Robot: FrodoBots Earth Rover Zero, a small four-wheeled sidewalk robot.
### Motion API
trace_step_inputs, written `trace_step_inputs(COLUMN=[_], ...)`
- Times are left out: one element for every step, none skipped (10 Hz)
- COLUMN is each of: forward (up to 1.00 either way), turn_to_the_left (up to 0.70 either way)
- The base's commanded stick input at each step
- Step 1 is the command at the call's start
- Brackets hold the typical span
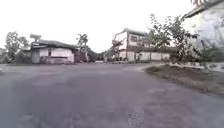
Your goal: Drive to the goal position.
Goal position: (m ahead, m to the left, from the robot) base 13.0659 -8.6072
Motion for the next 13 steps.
trace_step_inputs(forward=[1.00, 1.00, 1.00, 1.00, 1.00, 1.00, 1.00, 1.00, 1.00, 1.00, 1.00, 1.00, 1.00], turn_to_the_left=[0.00, 0.00, 0.00, 0.00, 0.00, 0.00, 0.00, 0.00, 0.00, 0.00, 0.00, 0.00, 0.00])
